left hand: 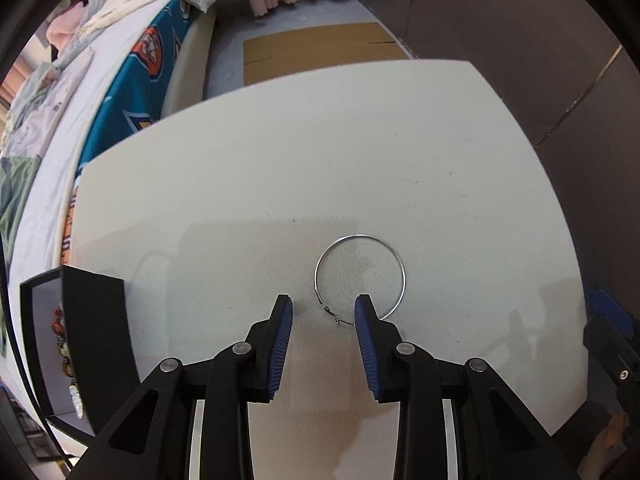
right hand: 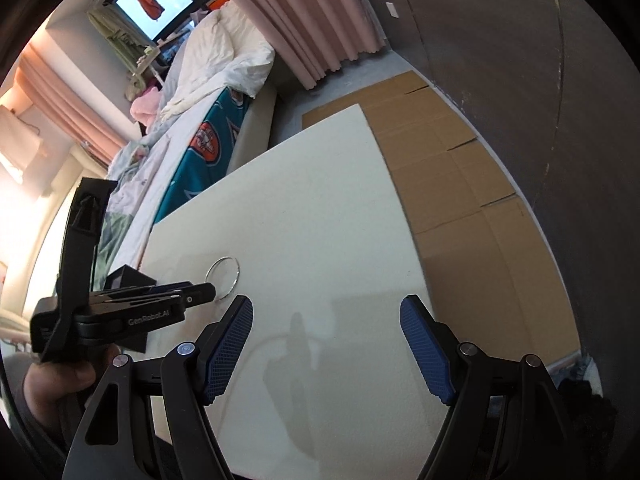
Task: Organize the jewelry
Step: 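Close the left tool on the rim of the hoop earring, then carry the hoop to the box with the left tool while the right tool grasps the small silver ring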
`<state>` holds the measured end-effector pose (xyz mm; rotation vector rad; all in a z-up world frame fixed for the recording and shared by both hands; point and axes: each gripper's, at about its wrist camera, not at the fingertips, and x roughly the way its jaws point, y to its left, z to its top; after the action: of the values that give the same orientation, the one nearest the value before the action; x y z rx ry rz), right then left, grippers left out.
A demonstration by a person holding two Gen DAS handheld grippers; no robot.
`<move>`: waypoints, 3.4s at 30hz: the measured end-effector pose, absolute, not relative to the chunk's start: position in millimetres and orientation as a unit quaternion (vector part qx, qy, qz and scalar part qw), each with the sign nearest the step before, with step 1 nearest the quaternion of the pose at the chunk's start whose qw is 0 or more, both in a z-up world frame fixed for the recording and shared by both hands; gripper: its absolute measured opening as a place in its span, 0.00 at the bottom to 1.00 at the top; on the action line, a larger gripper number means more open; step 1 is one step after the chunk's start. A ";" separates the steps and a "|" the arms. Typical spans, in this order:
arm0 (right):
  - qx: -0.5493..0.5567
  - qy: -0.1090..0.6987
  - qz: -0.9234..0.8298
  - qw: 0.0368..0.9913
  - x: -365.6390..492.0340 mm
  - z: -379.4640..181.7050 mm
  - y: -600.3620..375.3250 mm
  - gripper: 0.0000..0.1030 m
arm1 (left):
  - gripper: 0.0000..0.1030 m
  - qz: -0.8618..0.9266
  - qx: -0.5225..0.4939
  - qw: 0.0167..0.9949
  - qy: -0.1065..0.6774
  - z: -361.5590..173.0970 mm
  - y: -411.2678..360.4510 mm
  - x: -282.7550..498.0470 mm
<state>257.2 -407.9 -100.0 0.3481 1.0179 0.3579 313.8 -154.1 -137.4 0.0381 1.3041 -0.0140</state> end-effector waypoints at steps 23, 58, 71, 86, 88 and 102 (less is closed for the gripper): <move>0.138 0.500 0.159 0.840 259.5 -107.0 -398.9 0.75 | 0.12 -0.038 -0.032 0.764 0.644 -138.3 -145.9 303.0; 0.129 0.504 0.154 0.840 256.7 -111.8 -398.3 0.75 | 0.03 -0.044 -0.038 0.760 0.647 -140.5 -149.3 291.6; 0.094 0.514 0.208 0.827 248.8 -106.2 -359.0 0.71 | 0.02 -0.030 -0.054 0.796 0.602 -104.3 -109.4 284.0; -0.031 0.538 0.245 0.806 227.5 -120.9 -290.1 0.56 | 0.02 -0.012 -0.103 0.822 0.560 -69.5 -34.9 255.9; -0.056 0.533 0.238 0.810 226.1 -121.1 -282.8 0.56 | 0.02 -0.013 -0.108 0.826 0.553 -66.5 -26.2 251.3; -0.149 0.537 0.212 0.803 215.4 -113.1 -243.7 0.14 | 0.02 0.002 -0.160 0.831 0.533 -66.3 46.3 232.2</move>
<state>215.4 -243.7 -113.1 -0.3191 1.1515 0.4536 232.2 46.3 -66.3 -0.3403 1.1303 0.0050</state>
